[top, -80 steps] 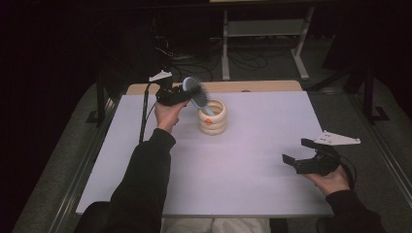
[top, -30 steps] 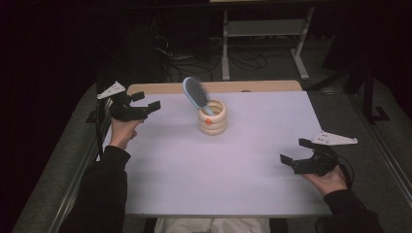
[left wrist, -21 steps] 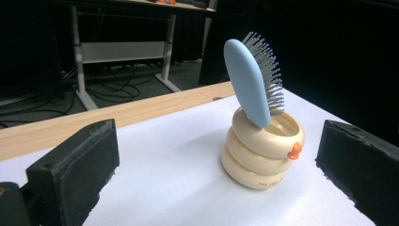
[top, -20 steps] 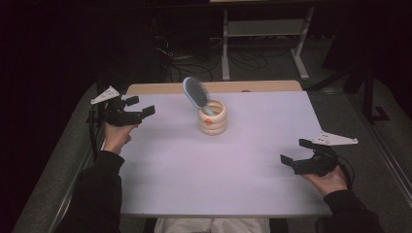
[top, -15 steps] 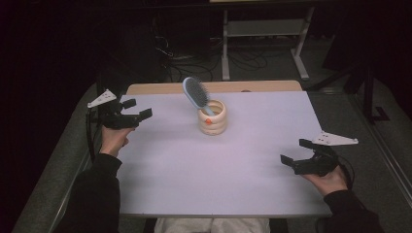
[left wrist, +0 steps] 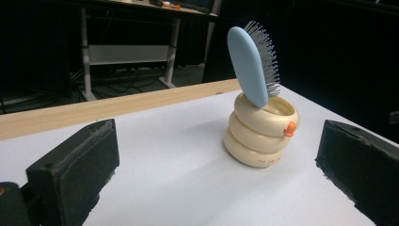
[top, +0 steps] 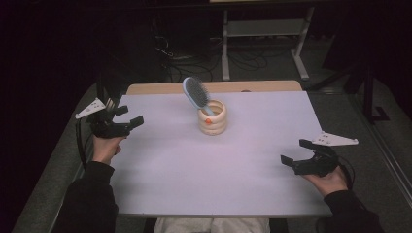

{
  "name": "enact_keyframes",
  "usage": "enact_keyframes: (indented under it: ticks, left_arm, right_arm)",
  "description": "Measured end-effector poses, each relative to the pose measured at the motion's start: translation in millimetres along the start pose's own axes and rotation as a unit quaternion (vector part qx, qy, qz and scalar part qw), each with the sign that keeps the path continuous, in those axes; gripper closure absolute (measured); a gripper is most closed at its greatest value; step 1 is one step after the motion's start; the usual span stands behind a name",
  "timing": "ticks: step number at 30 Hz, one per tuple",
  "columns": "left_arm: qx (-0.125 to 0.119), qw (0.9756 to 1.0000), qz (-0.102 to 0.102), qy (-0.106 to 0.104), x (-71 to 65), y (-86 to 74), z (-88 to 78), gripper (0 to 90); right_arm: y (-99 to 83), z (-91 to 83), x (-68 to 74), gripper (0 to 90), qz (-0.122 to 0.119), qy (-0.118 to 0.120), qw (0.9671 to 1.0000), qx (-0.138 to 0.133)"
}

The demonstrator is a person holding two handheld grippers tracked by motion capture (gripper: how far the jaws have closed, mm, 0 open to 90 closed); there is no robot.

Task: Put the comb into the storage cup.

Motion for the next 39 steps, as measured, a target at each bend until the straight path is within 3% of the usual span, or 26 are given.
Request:
enact_keyframes:
  ticks: [14, 21, 30, 33, 39]
  left_arm:
    - [-0.006, 0.9999, 0.008, 0.010, 8.9, -16.8, -31.9, 0.0]
    - [-0.020, 0.9995, -0.006, 0.025, 17.7, -30.0, -49.7, 0.0]
    - [-0.015, 0.9990, -0.011, 0.041, 24.1, -48.6, -62.5, 0.0]
    - [-0.012, 0.9984, -0.010, 0.055, 26.2, -54.5, -65.7, 0.0]
    - [-0.003, 0.9982, -0.012, 0.059, 26.2, -62.7, -69.8, 0.0]
  right_arm:
    - [-1.2, 2.0, 0.7, 0.0, -0.001, 0.001, 1.0000, 0.005]
    - [-2.2, 3.3, 1.3, 0.0, -0.002, 0.002, 1.0000, 0.009]
    - [-3.6, 3.8, 2.1, 0.0, -0.002, 0.004, 0.9999, 0.012]
    - [-3.9, 3.7, 2.2, 0.0, -0.001, 0.004, 0.9999, 0.012]
    - [-4.8, 3.3, 2.2, 0.0, 0.002, 0.004, 0.9999, 0.013]
Point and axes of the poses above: each handheld gripper's, and its own axes: z roughly forward along the jaws, y roughly out of its top, x roughly to its left, the point moved 7 cm from there along z, roughly forward along the jaws, and after that the axes turned 11 degrees about y, right-handed, at the moved point
